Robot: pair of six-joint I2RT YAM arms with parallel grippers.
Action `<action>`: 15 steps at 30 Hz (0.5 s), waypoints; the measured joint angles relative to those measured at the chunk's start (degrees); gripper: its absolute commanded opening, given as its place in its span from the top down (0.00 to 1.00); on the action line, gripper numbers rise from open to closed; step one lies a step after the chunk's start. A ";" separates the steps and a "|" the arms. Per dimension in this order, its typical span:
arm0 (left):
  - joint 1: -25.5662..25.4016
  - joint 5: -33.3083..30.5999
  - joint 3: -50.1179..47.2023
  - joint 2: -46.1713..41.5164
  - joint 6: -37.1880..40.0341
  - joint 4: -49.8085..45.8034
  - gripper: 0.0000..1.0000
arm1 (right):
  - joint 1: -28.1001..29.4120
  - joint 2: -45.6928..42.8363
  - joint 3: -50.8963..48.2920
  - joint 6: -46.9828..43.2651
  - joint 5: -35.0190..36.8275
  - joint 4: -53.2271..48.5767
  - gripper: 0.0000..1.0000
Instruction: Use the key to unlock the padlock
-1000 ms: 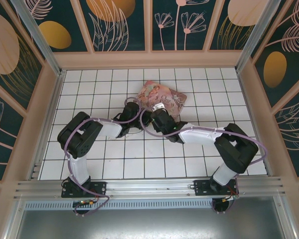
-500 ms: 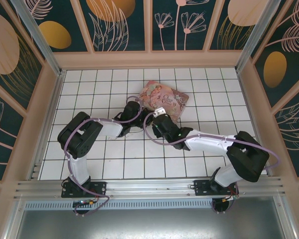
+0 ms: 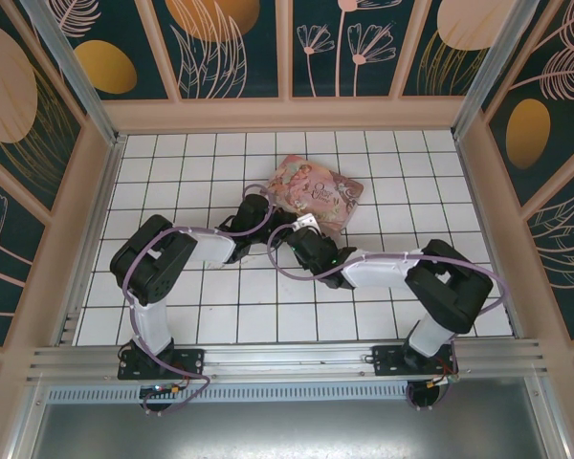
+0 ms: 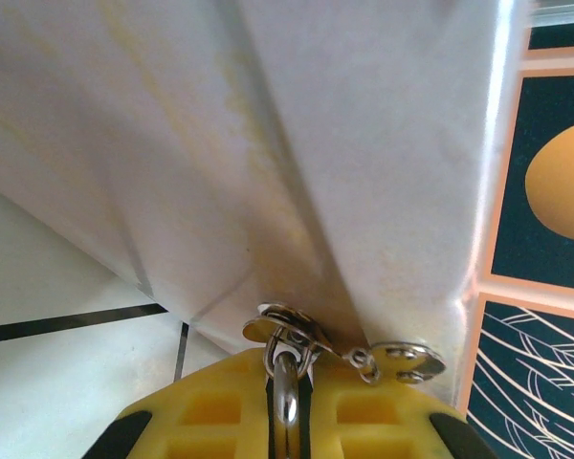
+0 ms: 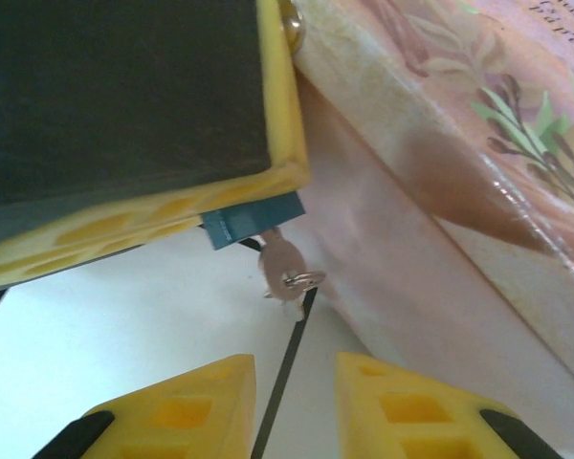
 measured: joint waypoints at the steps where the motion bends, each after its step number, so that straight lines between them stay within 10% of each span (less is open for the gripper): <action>1: 0.00 0.00 0.02 0.00 -0.02 -0.02 1.00 | -0.02 0.42 0.11 -0.31 0.68 0.26 0.73; 15: 0.26 -0.20 0.04 -0.33 -0.26 0.26 1.00 | -1.75 5.25 4.44 -2.51 2.36 1.99 0.87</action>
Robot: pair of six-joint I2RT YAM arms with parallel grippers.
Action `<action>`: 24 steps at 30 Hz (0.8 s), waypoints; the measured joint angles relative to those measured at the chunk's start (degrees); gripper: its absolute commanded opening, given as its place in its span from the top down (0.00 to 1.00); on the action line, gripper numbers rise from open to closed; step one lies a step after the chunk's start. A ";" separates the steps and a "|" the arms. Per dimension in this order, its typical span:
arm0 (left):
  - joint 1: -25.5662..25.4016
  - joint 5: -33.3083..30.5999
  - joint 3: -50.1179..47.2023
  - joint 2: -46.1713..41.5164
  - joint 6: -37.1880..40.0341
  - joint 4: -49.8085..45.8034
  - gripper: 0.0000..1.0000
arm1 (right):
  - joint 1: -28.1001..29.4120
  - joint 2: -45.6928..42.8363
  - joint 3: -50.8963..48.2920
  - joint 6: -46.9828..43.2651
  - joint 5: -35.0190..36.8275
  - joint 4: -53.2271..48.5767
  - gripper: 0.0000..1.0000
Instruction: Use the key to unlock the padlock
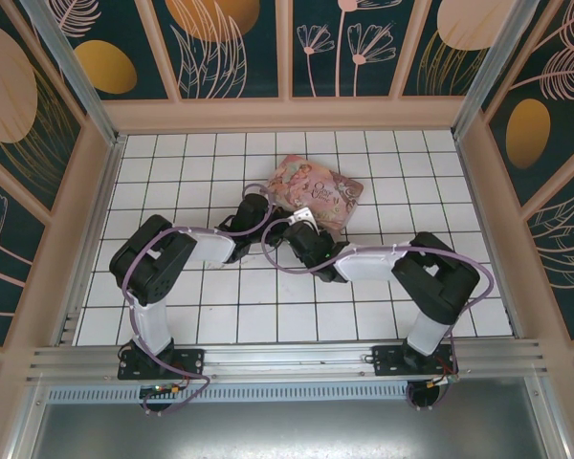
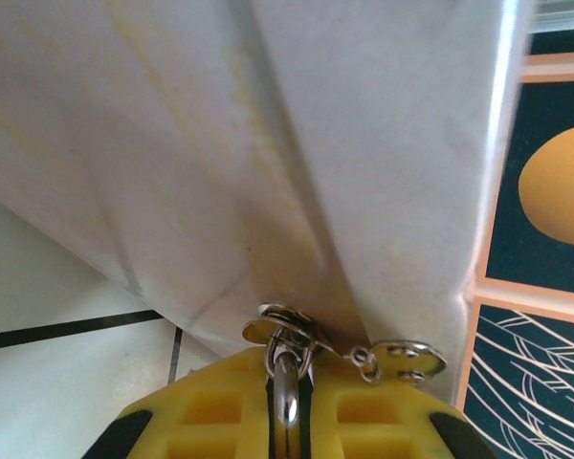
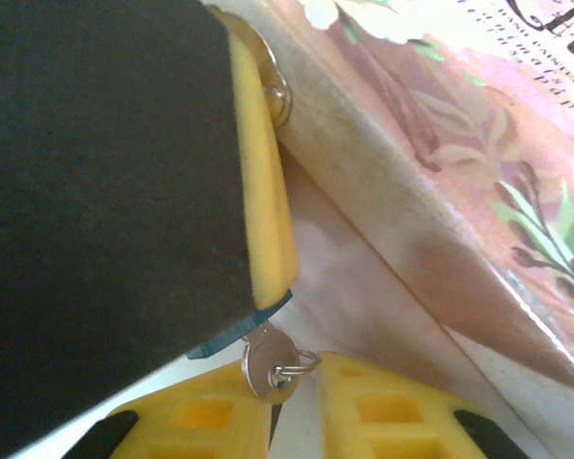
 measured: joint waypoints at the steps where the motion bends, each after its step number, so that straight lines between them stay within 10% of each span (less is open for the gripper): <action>1: 0.13 -0.02 0.00 -0.07 -0.04 0.07 1.00 | -0.09 0.17 0.31 0.04 -0.33 0.00 0.90; 8: 0.55 -1.40 -0.74 -0.33 -0.20 0.94 1.00 | -3.08 -0.26 0.92 2.58 -8.13 0.17 1.00; 24: 0.61 -1.31 -2.34 -0.74 -1.07 5.14 1.00 | -19.67 -7.13 -7.45 22.27 -52.39 11.47 1.00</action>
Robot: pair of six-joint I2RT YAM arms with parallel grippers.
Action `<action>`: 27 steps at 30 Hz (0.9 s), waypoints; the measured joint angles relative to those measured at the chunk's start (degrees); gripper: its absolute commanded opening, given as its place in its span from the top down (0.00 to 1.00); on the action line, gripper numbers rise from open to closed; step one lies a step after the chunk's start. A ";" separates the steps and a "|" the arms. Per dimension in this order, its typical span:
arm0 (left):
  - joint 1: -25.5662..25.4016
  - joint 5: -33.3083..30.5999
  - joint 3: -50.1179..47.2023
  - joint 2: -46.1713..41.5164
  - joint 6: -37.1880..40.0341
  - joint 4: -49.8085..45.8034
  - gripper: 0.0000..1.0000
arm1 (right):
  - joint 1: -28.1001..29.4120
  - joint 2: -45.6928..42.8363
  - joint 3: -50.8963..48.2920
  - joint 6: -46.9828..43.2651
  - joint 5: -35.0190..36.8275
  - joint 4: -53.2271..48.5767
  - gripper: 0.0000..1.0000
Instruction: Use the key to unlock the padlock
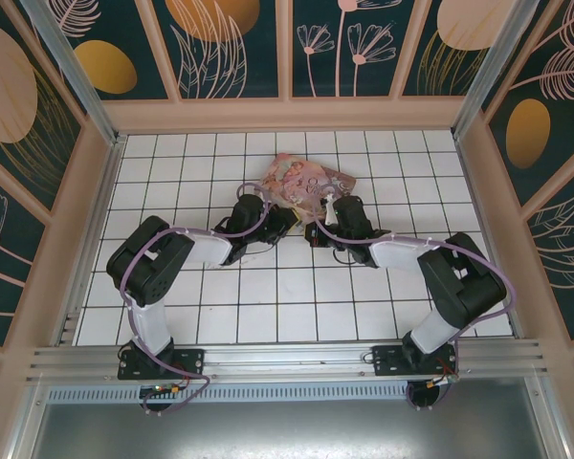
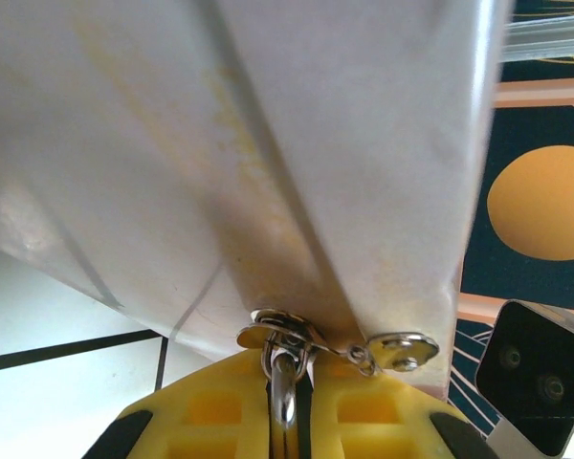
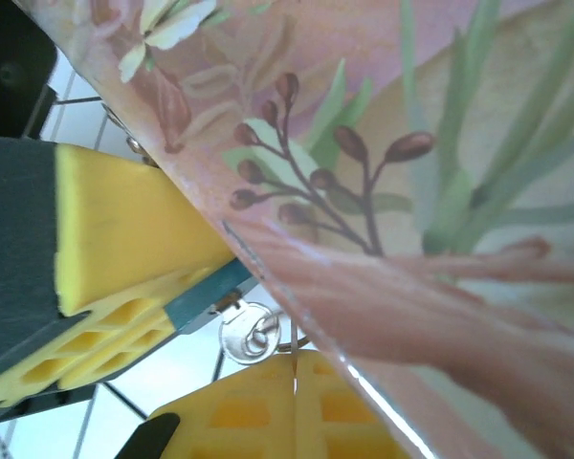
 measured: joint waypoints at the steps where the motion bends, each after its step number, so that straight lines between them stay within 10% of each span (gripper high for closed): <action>1: 0.00 0.00 0.00 0.00 0.00 0.02 1.00 | -0.07 0.00 0.00 0.59 -0.44 0.09 1.00; 3: 0.00 0.00 0.00 0.00 0.00 0.00 1.00 | -0.26 0.00 -0.31 1.22 -0.81 0.52 1.00; 6: -0.02 0.02 0.02 0.00 0.04 -0.33 1.00 | -0.28 -0.02 -1.03 2.23 -1.20 1.36 0.69; 10: -0.20 0.02 0.13 0.00 0.11 -0.52 1.00 | 0.09 -1.81 -2.60 2.71 -2.32 3.30 0.52; 23: -0.24 -0.28 0.31 0.00 2.23 -3.48 1.00 | -1.16 -5.97 -7.85 6.08 -2.43 7.32 0.42; 27: -0.22 -1.27 0.15 0.00 3.02 -3.43 0.85 | -2.10 -4.66 -7.82 8.13 -3.67 9.62 0.42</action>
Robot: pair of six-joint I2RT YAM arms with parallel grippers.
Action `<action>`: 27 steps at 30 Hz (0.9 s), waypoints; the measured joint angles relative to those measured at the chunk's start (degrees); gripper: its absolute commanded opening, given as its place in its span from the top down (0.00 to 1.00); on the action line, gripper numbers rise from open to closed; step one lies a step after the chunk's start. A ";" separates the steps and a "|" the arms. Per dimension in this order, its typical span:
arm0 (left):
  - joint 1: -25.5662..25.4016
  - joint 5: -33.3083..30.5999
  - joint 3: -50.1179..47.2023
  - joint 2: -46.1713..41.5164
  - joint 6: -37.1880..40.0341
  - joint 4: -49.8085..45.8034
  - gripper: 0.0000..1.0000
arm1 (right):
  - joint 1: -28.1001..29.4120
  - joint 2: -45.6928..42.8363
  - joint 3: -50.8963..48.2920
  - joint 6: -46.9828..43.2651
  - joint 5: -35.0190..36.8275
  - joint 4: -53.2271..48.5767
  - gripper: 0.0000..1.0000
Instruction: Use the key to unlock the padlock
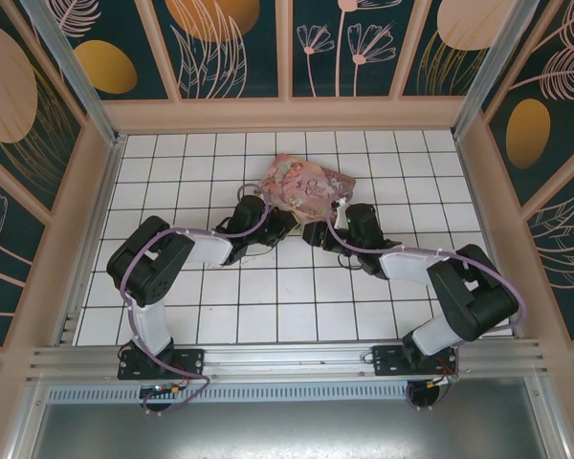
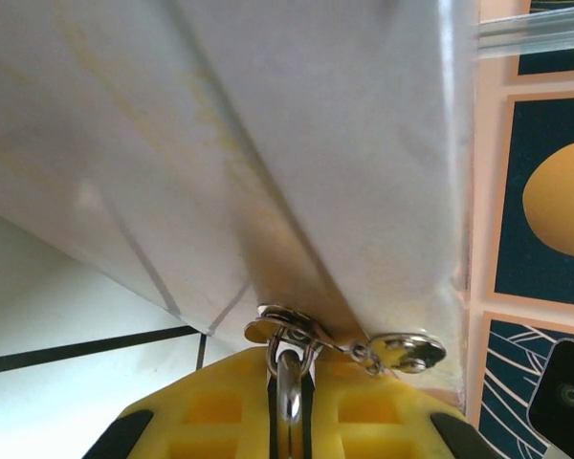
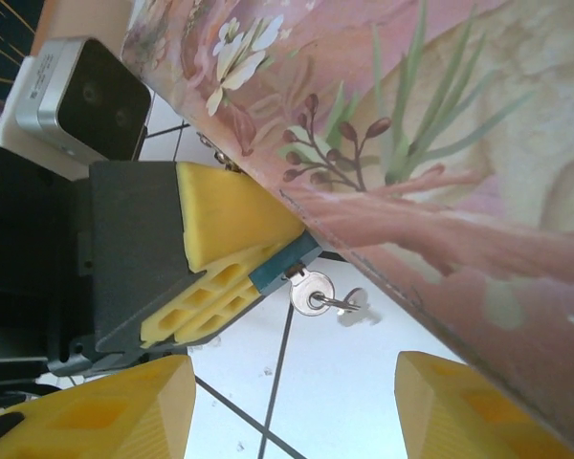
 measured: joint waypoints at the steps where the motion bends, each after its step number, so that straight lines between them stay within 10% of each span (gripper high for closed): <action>1: 0.00 -0.31 -0.17 0.00 0.24 0.04 0.81 | -0.22 0.55 0.04 0.55 -0.37 0.57 0.42; 27: 3.91 1.60 -2.64 -12.11 8.07 -10.38 0.21 | -7.82 10.80 6.54 2.82 -0.50 10.64 0.46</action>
